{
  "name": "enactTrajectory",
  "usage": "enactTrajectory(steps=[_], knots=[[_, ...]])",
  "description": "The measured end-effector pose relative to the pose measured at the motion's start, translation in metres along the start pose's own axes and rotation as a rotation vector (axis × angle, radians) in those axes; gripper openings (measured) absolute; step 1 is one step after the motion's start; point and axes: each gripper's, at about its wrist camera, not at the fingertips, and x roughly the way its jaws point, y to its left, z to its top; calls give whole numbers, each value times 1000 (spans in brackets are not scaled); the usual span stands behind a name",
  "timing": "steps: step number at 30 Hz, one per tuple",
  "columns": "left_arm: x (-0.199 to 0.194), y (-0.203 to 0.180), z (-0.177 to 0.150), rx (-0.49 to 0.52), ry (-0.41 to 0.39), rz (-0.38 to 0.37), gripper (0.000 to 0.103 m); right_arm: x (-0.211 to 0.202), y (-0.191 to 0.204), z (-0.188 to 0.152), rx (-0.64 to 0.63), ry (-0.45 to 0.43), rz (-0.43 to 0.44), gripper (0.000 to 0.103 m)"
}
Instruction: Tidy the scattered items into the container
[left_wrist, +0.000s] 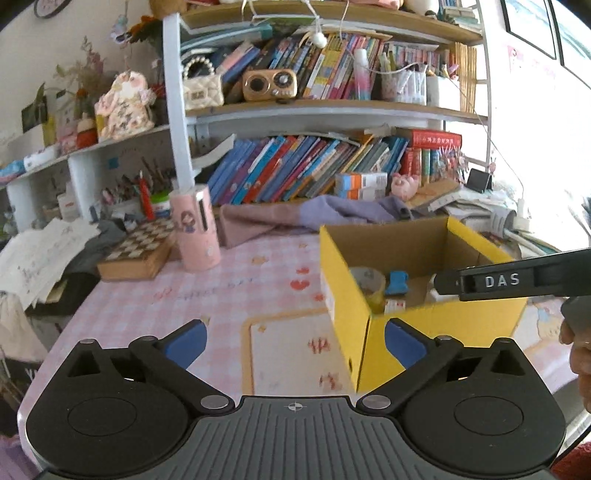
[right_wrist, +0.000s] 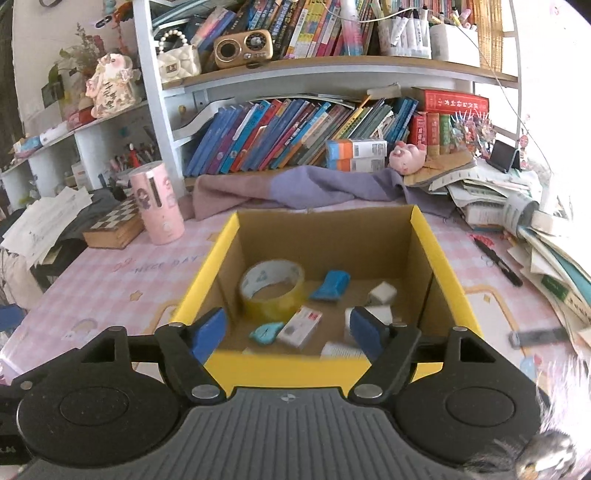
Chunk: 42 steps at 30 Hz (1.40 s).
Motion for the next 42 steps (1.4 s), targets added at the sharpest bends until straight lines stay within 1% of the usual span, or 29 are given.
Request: enactTrajectory(steps=[4, 8, 13, 19, 25, 30, 36, 42], knots=[[-15, 11, -16, -12, 30, -6, 103, -20, 16, -21, 0, 16, -23, 79], [-31, 20, -32, -20, 50, -3, 103, -38, 32, -44, -5, 39, -36, 80], [-44, 29, -49, -17, 82, 35, 103, -55, 49, -68, -13, 60, -47, 83], [-56, 35, -64, -27, 105, 24, 103, -69, 62, -93, -8, 94, -58, 84], [-64, 35, -71, -23, 115, 1, 103, -82, 68, -105, -3, 108, -65, 84], [-68, 33, -74, 3, 96, 40, 103, -88, 72, -109, -8, 111, -64, 84], [-72, 35, -75, 4, 94, 30, 103, -94, 77, -110, -12, 101, -65, 85], [-77, 36, -76, -4, 90, 21, 103, -97, 79, -110, -20, 98, -71, 89]])
